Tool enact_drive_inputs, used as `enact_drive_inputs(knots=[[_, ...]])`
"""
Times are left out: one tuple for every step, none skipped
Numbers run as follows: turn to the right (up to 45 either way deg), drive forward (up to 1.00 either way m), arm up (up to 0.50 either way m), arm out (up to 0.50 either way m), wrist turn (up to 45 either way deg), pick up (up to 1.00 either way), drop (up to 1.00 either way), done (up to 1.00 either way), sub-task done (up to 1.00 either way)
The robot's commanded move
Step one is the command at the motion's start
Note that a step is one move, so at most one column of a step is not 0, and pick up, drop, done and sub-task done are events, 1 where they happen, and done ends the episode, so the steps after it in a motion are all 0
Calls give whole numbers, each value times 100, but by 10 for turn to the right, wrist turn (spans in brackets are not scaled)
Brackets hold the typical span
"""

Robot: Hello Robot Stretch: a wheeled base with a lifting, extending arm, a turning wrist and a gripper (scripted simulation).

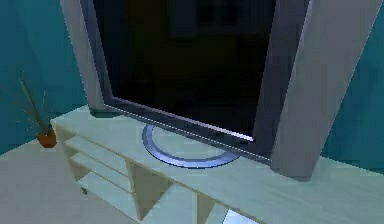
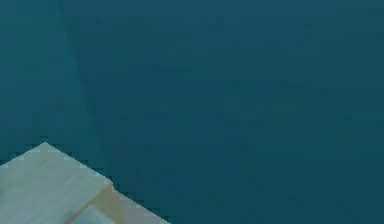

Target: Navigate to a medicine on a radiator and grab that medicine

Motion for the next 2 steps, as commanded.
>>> enact_drive_inputs(knots=[[-450, 0, 0, 0, 0, 0, 0, 0, 0], [-450, 0, 0, 0, 0, 0, 0, 0, 0]])
